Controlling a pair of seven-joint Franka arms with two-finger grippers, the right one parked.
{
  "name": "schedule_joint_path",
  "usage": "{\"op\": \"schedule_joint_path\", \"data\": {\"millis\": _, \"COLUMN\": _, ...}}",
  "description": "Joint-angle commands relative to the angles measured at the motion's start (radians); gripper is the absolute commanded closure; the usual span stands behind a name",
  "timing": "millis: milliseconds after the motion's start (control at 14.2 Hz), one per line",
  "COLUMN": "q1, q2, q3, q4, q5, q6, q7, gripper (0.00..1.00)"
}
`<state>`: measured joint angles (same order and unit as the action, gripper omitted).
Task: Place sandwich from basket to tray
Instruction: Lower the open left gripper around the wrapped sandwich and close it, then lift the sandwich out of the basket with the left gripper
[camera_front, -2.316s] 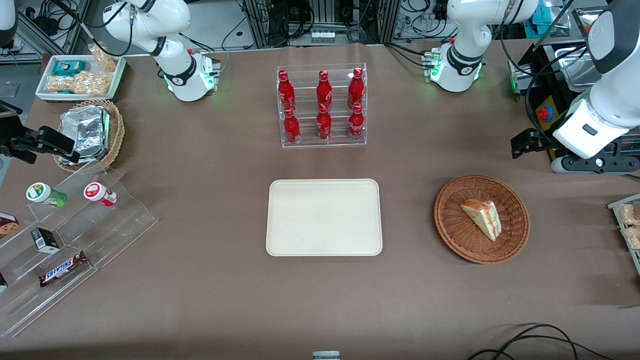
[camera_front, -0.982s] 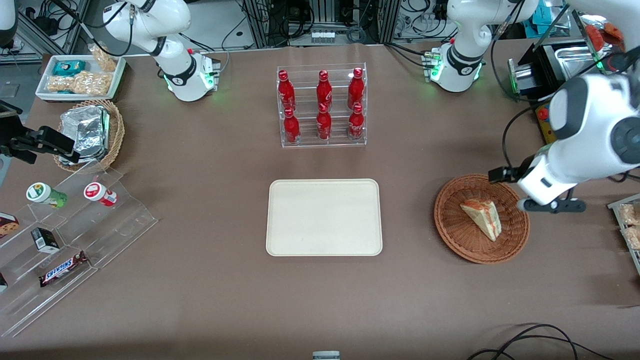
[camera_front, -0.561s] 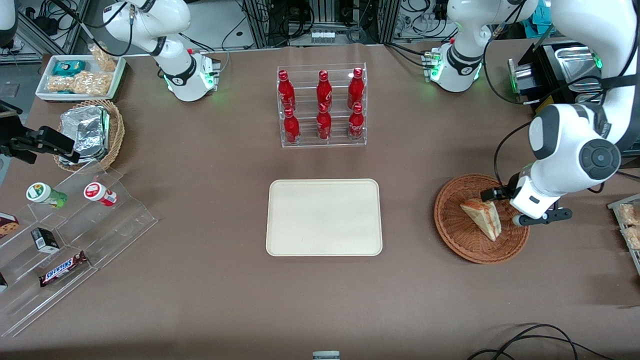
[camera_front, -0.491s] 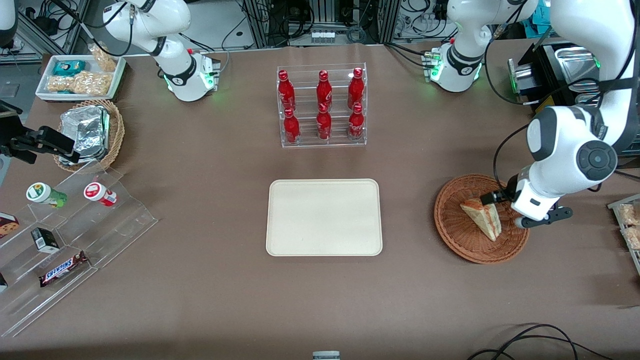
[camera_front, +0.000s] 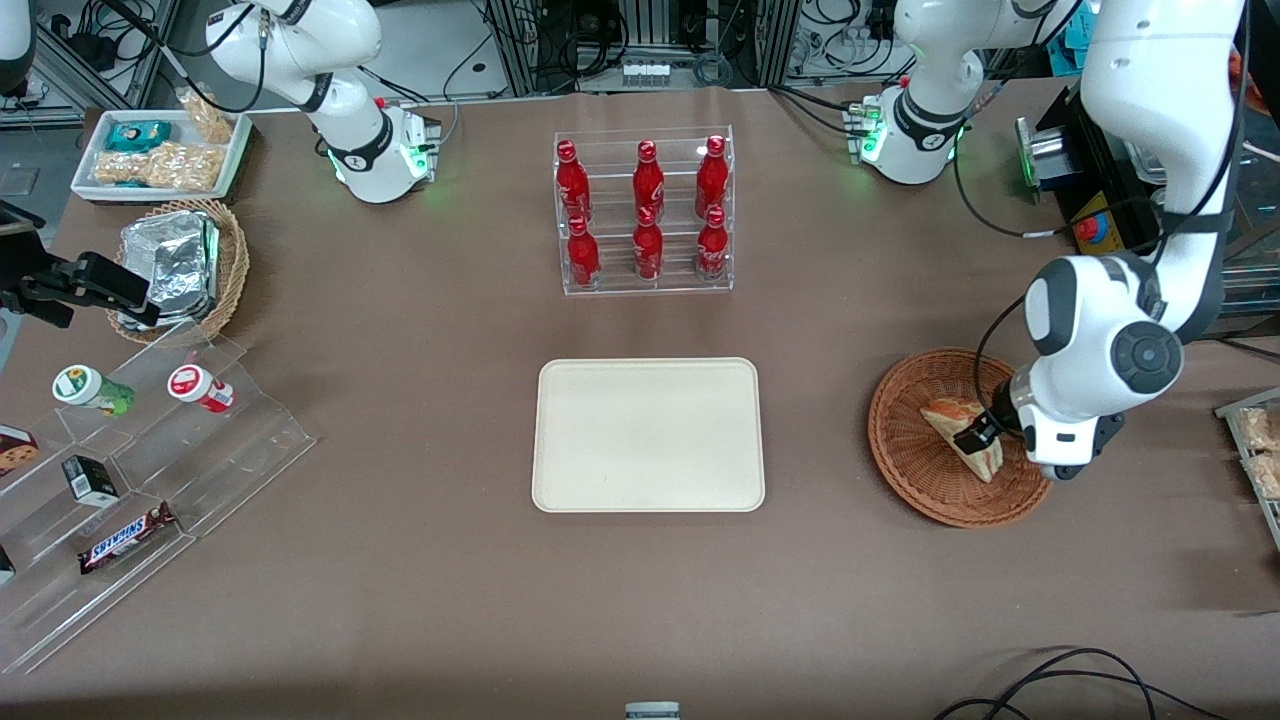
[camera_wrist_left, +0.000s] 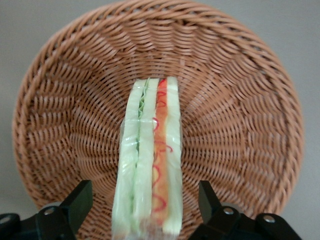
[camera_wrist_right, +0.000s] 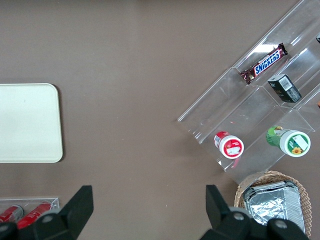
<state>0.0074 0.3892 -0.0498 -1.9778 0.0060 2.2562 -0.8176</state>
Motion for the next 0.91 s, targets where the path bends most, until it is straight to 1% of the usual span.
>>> {"op": "schedule_joint_path", "data": {"millis": 0, "q1": 0.006, "q2": 0.016, "q3": -0.007, "q4": 0.013, "q5": -0.001, "q6": -0.003, "q7": -0.075, "gripper": 0.81}}
{"op": "schedule_joint_path", "data": {"millis": 70, "q1": 0.006, "q2": 0.014, "q3": -0.007, "q4": 0.016, "q5": 0.002, "q6": -0.004, "q7": -0.075, "gripper": 0.89}}
{"op": "schedule_joint_path", "data": {"millis": 140, "q1": 0.006, "q2": 0.007, "q3": -0.007, "q4": 0.022, "q5": 0.002, "q6": -0.021, "q7": -0.074, "gripper": 0.92}}
{"op": "schedule_joint_path", "data": {"millis": 211, "q1": 0.006, "q2": 0.000, "q3": -0.007, "q4": 0.049, "q5": 0.008, "q6": -0.071, "q7": -0.072, "gripper": 0.92}}
{"op": "schedule_joint_path", "data": {"millis": 421, "q1": -0.003, "q2": 0.005, "q3": -0.010, "q4": 0.216, "q5": 0.011, "q6": -0.346, "q7": -0.061, "gripper": 0.92}}
{"op": "schedule_joint_path", "data": {"millis": 491, "q1": -0.004, "q2": -0.003, "q3": -0.013, "q4": 0.244, "q5": -0.001, "q6": -0.393, "q7": -0.064, "gripper": 0.92}}
{"op": "schedule_joint_path", "data": {"millis": 561, "q1": -0.009, "q2": -0.010, "q3": -0.022, "q4": 0.257, "q5": -0.001, "q6": -0.399, "q7": -0.061, "gripper": 0.92}}
{"op": "schedule_joint_path", "data": {"millis": 632, "q1": -0.021, "q2": -0.013, "q3": -0.053, "q4": 0.258, "q5": -0.001, "q6": -0.397, "q7": -0.054, "gripper": 0.92}}
{"op": "schedule_joint_path", "data": {"millis": 702, "q1": -0.027, "q2": -0.013, "q3": -0.091, "q4": 0.257, "q5": 0.002, "q6": -0.396, "q7": -0.004, "gripper": 0.97}}
{"op": "schedule_joint_path", "data": {"millis": 772, "q1": -0.039, "q2": -0.001, "q3": -0.143, "q4": 0.261, "q5": 0.012, "q6": -0.391, "q7": 0.052, "gripper": 0.99}}
{"op": "schedule_joint_path", "data": {"millis": 842, "q1": -0.070, "q2": 0.011, "q3": -0.168, "q4": 0.267, "q5": 0.023, "q6": -0.364, "q7": 0.073, "gripper": 0.98}}
